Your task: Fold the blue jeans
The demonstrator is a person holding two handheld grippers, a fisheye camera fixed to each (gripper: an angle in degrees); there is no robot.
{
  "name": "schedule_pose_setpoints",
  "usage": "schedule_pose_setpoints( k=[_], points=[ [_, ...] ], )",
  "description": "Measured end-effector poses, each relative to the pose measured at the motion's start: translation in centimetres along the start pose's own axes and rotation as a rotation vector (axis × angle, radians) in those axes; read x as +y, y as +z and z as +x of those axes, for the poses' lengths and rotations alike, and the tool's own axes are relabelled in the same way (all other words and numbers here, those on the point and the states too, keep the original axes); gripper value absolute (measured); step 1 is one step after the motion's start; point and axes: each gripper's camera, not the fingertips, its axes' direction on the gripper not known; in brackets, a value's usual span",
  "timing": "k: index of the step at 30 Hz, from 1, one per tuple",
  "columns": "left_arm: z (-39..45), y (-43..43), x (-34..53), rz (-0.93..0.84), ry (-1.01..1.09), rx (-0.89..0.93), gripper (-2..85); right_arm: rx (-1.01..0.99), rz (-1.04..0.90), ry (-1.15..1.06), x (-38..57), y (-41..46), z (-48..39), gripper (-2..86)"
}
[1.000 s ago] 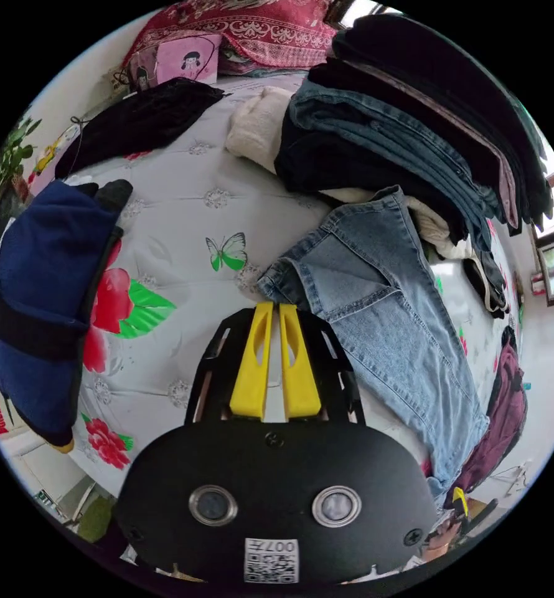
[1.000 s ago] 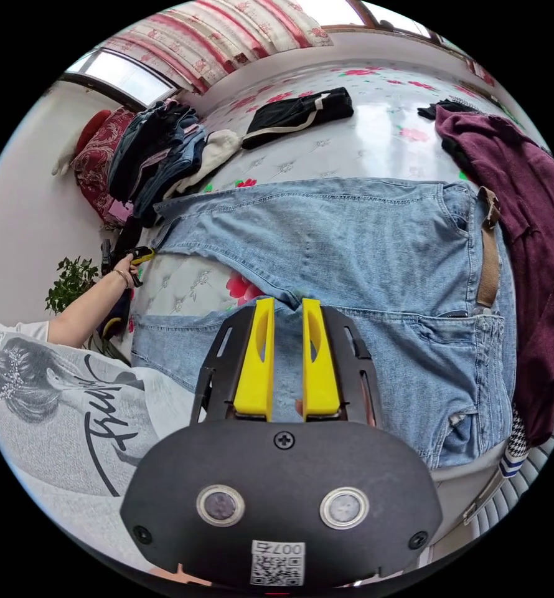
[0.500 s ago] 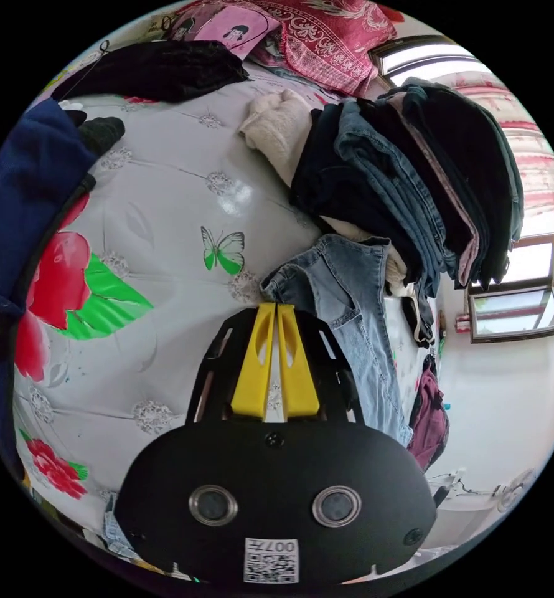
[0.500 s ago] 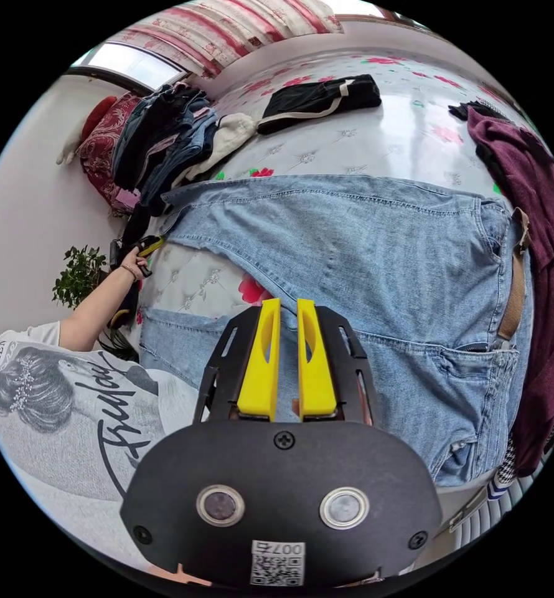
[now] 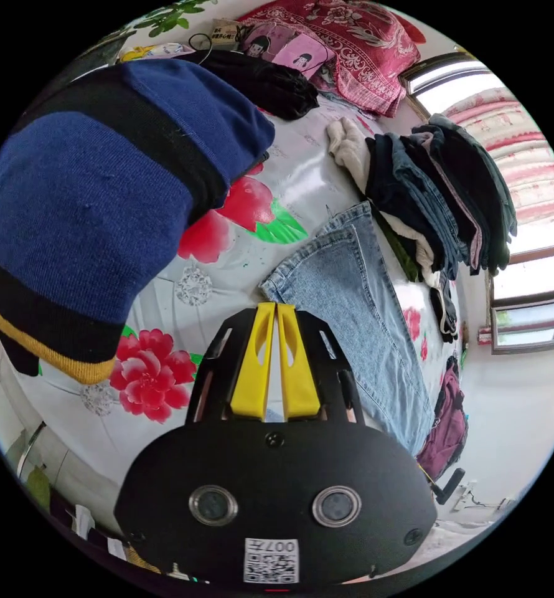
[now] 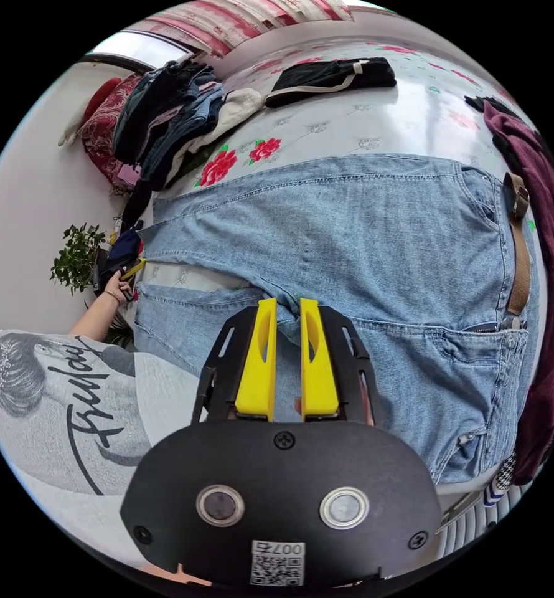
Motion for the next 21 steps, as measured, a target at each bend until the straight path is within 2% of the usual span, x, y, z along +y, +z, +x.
schedule_pose_setpoints(
  k=[3, 8, 11, 13, 18, 21],
  points=[
    [0.9, -2.1, 1.7, 0.031, 0.031, -0.016, 2.1, 0.011, -0.022, -0.003, 1.2, -1.1, 1.1, 8.2],
    [-1.3, -6.9, 9.0, 0.009, -0.013, 0.04, 5.7, 0.02, 0.127, 0.158, 8.1, -8.5, 6.3, 8.4],
    [-3.9, -9.9, 14.7, -0.006, -0.099, -0.022, 6.7, 0.066, 0.197, 0.385, 15.1, -12.4, 12.1, 8.8],
    [-5.5, -11.1, 17.4, -0.008, -0.168, -0.044, 7.8, 0.04, 0.237, 0.63, 21.2, -14.4, 17.4, 9.2],
    [-8.7, -11.0, 20.7, -0.051, -0.336, 0.001, 11.7, -0.077, 0.338, 0.804, 27.1, -16.8, 22.2, 8.5],
    [-9.1, -11.3, 21.8, -0.053, -0.378, -0.027, 12.8, -0.039, 0.407, 0.836, 28.8, -20.1, 22.4, 8.0]
  ],
)
